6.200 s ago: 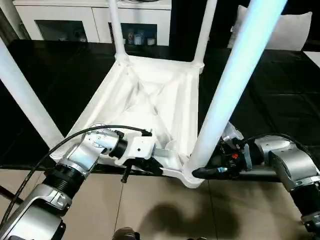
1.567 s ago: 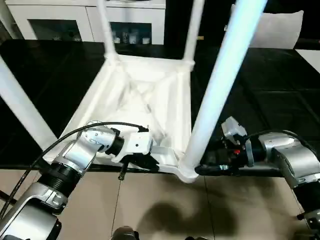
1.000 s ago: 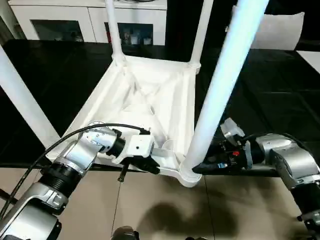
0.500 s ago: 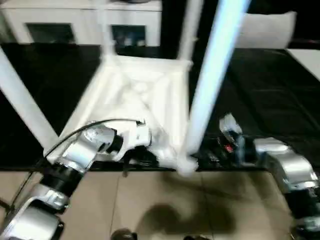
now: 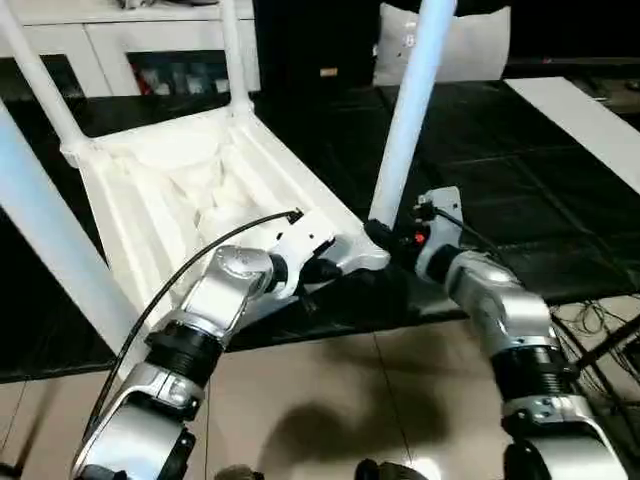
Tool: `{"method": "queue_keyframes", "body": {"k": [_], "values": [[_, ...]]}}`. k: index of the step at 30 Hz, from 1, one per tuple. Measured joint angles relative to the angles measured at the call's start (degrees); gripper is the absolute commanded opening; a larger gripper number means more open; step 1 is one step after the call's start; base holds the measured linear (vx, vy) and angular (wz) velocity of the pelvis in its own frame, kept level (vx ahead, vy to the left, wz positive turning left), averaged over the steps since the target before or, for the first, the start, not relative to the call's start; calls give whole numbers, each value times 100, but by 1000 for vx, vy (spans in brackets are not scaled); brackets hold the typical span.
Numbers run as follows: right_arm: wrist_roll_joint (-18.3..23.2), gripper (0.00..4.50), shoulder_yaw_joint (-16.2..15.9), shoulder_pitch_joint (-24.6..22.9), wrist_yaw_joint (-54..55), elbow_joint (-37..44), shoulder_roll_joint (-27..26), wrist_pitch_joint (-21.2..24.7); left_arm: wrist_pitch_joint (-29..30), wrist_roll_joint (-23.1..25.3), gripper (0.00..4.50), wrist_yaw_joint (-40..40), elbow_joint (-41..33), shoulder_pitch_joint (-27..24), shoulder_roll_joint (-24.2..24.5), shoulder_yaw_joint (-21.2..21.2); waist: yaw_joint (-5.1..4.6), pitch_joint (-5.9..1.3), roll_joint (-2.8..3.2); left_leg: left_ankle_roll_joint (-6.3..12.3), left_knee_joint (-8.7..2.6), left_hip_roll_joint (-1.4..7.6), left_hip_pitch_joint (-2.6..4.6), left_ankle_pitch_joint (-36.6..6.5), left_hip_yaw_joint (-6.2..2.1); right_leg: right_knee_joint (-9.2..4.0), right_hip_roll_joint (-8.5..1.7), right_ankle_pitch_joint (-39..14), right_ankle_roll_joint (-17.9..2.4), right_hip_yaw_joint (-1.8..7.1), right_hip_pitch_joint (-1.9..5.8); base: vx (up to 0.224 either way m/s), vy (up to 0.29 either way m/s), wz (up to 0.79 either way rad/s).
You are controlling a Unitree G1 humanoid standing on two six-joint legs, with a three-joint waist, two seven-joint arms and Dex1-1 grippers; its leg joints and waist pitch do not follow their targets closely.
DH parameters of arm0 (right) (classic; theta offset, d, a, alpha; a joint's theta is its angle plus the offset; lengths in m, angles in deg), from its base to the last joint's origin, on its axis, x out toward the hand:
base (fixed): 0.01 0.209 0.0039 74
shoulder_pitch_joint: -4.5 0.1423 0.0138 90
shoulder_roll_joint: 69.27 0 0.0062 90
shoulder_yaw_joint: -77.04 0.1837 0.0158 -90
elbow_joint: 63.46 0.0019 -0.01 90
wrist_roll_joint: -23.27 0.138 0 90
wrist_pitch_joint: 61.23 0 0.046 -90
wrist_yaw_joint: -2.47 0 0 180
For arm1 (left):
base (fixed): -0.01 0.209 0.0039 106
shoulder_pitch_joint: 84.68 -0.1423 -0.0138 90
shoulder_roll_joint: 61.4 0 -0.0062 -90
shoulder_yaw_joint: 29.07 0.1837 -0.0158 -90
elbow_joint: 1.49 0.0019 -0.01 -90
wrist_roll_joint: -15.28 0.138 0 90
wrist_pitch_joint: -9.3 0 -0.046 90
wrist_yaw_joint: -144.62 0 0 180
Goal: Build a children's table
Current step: Rotate leg to tighten
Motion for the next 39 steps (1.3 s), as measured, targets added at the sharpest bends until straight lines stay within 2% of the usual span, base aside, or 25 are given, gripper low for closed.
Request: {"method": "queue_keyframes", "body": {"k": [4,8,10,14,16,20,24,25,28,30,33,34,37,39], "values": [[1,326,-51,-41,-157,34,91,-48,-118,-4,0,51,-2,0,14,49,89,-2,4,-7,-29,2,3,-4,3,2,2,49,-3,0,-7,0,0,0],[18,357,-194,-240,-758,167,520,-264,-411,-9,0,300,-5,-18,188,161,190,-6,13,-8,-47,6,-8,-2,13,22,5,56,-14,4,-39,0,0,0],[64,370,-240,-332,-1226,229,787,-335,-637,-17,0,534,-13,-57,333,194,247,-6,14,-7,-53,7,-9,-1,18,26,6,60,-20,4,-46,0,0,0],[123,408,-290,-455,-1975,383,1235,-404,-1044,-27,0,978,-12,-114,680,268,283,-5,14,-9,-48,8,-9,-1,24,29,5,53,-9,10,-48,0,0,0],[183,433,-454,-456,-2493,467,1539,-439,-1359,-27,0,1300,-11,-134,891,367,311,-5,14,-9,-38,8,-9,-2,24,29,4,49,-1,14,-46,0,0,0],[296,448,-670,-456,-3357,566,2040,-391,-1932,-90,0,2010,-12,-194,1289,516,416,-6,14,-10,-32,10,-3,-2,28,29,3,48,1,17,-32,0,0,0],[320,448,-977,-459,-4152,688,2282,-361,-2307,-111,0,2519,-14,-203,1471,642,558,-7,16,-9,-14,12,0,-1,42,46,-6,46,3,26,-26,0,0,0],[325,431,-1074,-464,-4353,731,2346,-362,-2378,-126,0,2638,-35,-213,1498,689,579,-7,16,-9,-11,13,-1,-1,44,48,-7,46,3,28,-25,0,0,0],[332,431,-1282,-487,-4809,825,2509,-384,-2528,-215,0,2998,-126,-231,1621,822,635,-8,16,-9,-2,13,-1,-1,47,64,-8,45,4,39,-23,0,0,0],[332,402,-1373,-487,-4971,827,2528,-432,-2642,-218,0,3128,-131,-230,1639,885,670,-8,15,-9,11,14,3,-1,49,87,-10,36,17,43,-23,0,0,0],[331,383,-1499,-494,-5129,829,2531,-463,-2805,-217,0,3277,-135,-229,1650,974,698,-9,18,-13,11,16,4,1,49,90,-10,36,18,42,-22,0,0,0],[330,359,-1517,-496,-5150,829,2528,-473,-2833,-216,0,3316,-135,-229,1650,990,699,-9,18,-13,11,17,4,2,49,90,-10,36,18,42,-22,0,0,0],[326,351,-1543,-498,-5199,829,2500,-505,-2906,-216,0,3360,-135,-228,1648,1013,695,-10,17,-14,14,17,5,3,48,90,-10,35,19,42,-18,0,0,0],[334,316,-1562,-531,-5242,836,2491,-513,-2927,-213,0,3360,-134,-228,1649,1022,691,-11,18,-14,17,17,9,3,48,89,-10,35,19,42,-12,0,0,0]]}}
